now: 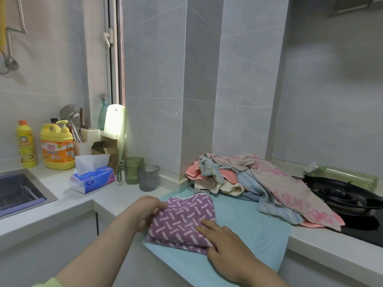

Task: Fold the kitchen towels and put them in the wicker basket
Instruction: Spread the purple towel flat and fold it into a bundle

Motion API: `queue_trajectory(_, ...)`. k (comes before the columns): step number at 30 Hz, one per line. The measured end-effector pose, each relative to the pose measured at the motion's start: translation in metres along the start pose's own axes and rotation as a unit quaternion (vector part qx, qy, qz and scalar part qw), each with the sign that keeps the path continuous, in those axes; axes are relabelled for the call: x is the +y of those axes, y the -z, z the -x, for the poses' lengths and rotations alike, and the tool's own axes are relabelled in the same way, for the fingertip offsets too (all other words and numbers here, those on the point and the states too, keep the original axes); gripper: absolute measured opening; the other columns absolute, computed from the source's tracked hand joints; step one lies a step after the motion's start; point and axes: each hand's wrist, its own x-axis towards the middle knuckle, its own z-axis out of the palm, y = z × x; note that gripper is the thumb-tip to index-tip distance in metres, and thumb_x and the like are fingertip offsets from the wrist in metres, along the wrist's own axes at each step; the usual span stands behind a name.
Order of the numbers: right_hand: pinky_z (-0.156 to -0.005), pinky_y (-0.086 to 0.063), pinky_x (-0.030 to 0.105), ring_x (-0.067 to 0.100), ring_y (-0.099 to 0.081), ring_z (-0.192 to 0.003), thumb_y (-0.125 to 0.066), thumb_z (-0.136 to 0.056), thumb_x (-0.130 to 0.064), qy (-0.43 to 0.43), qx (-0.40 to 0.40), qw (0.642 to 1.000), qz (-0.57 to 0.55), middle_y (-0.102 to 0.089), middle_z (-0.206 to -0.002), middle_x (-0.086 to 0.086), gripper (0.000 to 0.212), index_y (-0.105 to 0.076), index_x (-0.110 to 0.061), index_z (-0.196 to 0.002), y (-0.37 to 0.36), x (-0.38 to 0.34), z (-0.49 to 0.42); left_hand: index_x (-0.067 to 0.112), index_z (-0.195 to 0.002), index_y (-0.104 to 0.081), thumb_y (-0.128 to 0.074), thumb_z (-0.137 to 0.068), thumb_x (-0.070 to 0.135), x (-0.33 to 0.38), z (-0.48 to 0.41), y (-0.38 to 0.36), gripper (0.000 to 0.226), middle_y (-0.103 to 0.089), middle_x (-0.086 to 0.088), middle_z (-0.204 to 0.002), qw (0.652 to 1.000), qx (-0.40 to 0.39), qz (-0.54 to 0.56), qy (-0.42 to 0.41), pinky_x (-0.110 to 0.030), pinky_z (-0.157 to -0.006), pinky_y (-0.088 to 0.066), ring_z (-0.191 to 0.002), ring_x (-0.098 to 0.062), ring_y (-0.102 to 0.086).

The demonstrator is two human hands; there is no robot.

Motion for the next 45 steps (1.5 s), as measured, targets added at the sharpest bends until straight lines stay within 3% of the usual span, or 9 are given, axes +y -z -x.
queue_trajectory(9, -0.114, -0.023, 0.029, 0.014, -0.03, -0.135, -0.037, -0.094, -0.028, 0.003, -0.009, 1.0, 0.001, -0.014, -0.158, -0.025, 0.059, -0.024, -0.046, -0.149, 0.001, 0.0, -0.001, 0.013, -0.125, -0.053, -0.05, -0.088, -0.016, -0.012, -0.009, -0.003, 0.047, -0.062, -0.027, -0.111, 0.982, -0.019, 0.185, -0.033, -0.048, -0.07, -0.059, -0.087, -0.04, -0.067)
queue_trajectory(16, -0.113, -0.026, 0.031, 0.015, -0.033, -0.133, -0.038, -0.093, -0.028, -0.005, -0.007, 1.0, 0.004, -0.016, -0.158, -0.025, 0.059, -0.026, -0.046, -0.147, 0.003, -0.002, -0.001, 0.009, -0.128, -0.055, -0.06, -0.085, -0.011, 0.003, -0.016, -0.006, 0.047, -0.062, -0.02, -0.113, 0.993, -0.016, 0.098, -0.062, -0.042, -0.072, -0.058, -0.094, -0.035, -0.066)
queue_trajectory(20, -0.112, -0.027, 0.031, 0.017, -0.034, -0.133, -0.04, -0.094, -0.03, -0.005, -0.005, 1.0, 0.003, -0.017, -0.158, -0.024, 0.057, -0.028, -0.046, -0.147, 0.005, -0.005, -0.002, 0.012, -0.125, -0.063, -0.066, -0.085, -0.002, -0.014, -0.025, -0.012, 0.042, -0.065, -0.007, -0.12, 0.982, 0.068, -0.09, -0.149, -0.023, -0.072, -0.05, -0.092, -0.015, -0.063)
queue_trajectory(23, -0.115, -0.022, 0.03, 0.01, -0.027, -0.14, -0.045, -0.094, -0.042, -0.014, -0.012, 0.999, -0.032, -0.016, -0.157, -0.027, 0.057, -0.027, -0.046, -0.148, 0.006, -0.001, -0.001, 0.014, -0.131, -0.059, -0.066, -0.09, 0.011, -0.017, -0.019, -0.009, 0.042, -0.063, -0.009, -0.125, 0.969, 0.12, -0.093, -0.194, -0.029, -0.08, -0.051, -0.095, -0.02, -0.064)
queue_trajectory(27, -0.104, -0.033, 0.019, -0.007, -0.04, -0.124, -0.051, -0.084, -0.05, -0.042, 0.065, 0.959, -0.273, -0.039, -0.138, -0.038, 0.042, -0.053, -0.052, -0.126, 0.004, 0.008, 0.0, 0.028, -0.128, -0.061, -0.055, -0.097, 0.03, -0.004, 0.007, -0.014, 0.031, -0.057, 0.005, -0.135, 0.92, 0.07, -0.258, -0.285, -0.028, -0.094, -0.044, -0.106, -0.011, -0.057)
queue_trajectory(32, -0.065, -0.04, 0.013, 0.002, -0.058, -0.081, -0.051, -0.099, -0.022, -0.138, 0.188, 0.874, -0.426, -0.067, -0.101, -0.009, 0.018, -0.068, -0.027, -0.098, 0.02, 0.01, -0.021, 0.036, -0.15, -0.032, -0.037, -0.093, 0.066, -0.006, 0.009, -0.038, 0.064, -0.024, 0.008, -0.16, 0.809, -0.036, -0.534, -0.241, -0.032, -0.117, -0.02, -0.144, -0.015, -0.027)
queue_trajectory(35, -0.062, -0.044, 0.016, 0.005, -0.059, -0.081, -0.053, -0.097, -0.016, -0.181, 0.136, 0.877, -0.424, -0.064, -0.102, -0.011, 0.013, -0.063, -0.023, -0.101, 0.029, 0.018, -0.041, 0.034, -0.155, -0.011, -0.008, -0.07, 0.086, -0.017, 0.002, -0.044, 0.1, -0.003, 0.006, -0.164, 0.752, -0.04, -0.61, -0.247, -0.033, -0.121, 0.0, -0.151, -0.012, -0.002)
queue_trajectory(39, -0.071, -0.046, 0.023, 0.01, -0.06, -0.096, -0.058, -0.092, -0.017, -0.208, 0.097, 0.87, -0.437, -0.062, -0.118, -0.007, 0.036, -0.059, -0.019, -0.128, 0.032, 0.037, -0.081, 0.038, -0.155, -0.007, -0.003, -0.066, 0.087, -0.026, -0.006, -0.043, 0.101, 0.001, 0.01, -0.164, 0.743, -0.026, -0.616, -0.261, -0.032, -0.121, 0.004, -0.15, -0.008, 0.002)
queue_trajectory(45, -0.089, -0.049, 0.035, 0.022, -0.066, -0.09, -0.068, -0.074, -0.02, -0.201, -0.001, 0.856, -0.477, -0.075, -0.097, 0.005, 0.024, -0.077, -0.02, -0.096, 0.033, 0.05, -0.125, 0.04, -0.154, -0.005, -0.023, -0.086, 0.079, -0.025, -0.018, -0.045, 0.081, 0.002, 0.012, -0.164, 0.732, -0.02, -0.633, -0.251, -0.034, -0.122, 0.003, -0.15, -0.006, 0.004)
